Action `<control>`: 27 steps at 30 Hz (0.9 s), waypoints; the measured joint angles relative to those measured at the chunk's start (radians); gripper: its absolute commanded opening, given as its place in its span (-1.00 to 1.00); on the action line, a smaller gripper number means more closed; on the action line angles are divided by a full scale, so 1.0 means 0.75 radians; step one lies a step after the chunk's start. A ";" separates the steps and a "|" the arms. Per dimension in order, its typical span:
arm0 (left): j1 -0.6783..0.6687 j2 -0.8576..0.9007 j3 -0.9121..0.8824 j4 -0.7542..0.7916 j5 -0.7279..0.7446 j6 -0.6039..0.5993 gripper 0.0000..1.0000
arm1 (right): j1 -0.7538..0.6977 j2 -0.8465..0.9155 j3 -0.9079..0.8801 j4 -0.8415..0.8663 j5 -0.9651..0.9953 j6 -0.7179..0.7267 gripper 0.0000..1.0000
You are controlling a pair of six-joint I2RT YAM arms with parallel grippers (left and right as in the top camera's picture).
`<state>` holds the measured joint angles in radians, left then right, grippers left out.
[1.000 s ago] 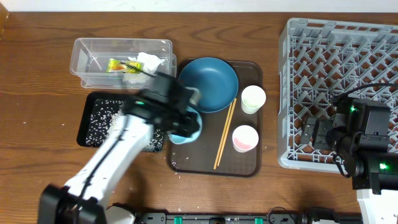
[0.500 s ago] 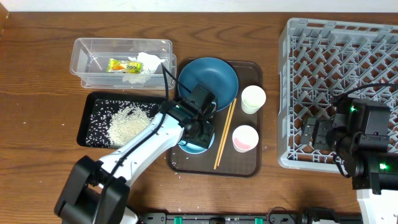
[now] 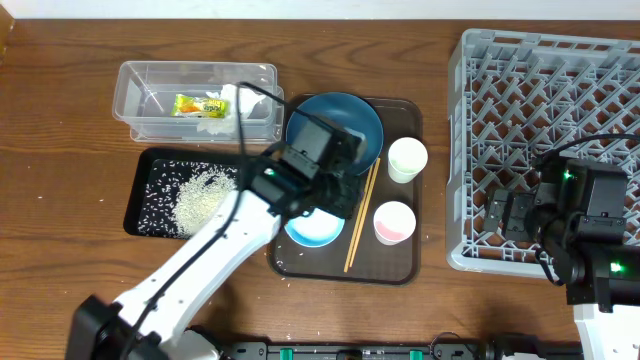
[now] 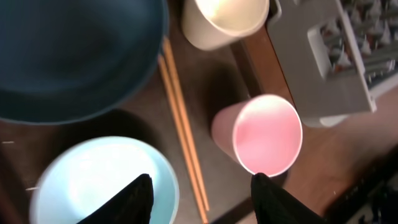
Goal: Sort waste into correct bins and load items into the dishwasher rack
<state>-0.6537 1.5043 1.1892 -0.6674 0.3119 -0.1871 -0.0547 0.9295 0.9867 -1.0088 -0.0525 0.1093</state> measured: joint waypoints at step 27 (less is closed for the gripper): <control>0.413 -0.007 0.035 0.038 0.525 -0.080 -0.88 | 0.000 0.005 0.000 0.053 0.057 0.018 0.98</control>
<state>-0.3439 1.4990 1.2156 -0.6392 0.7055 -0.2474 -0.0547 0.9333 0.9867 -0.9691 -0.0093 0.1230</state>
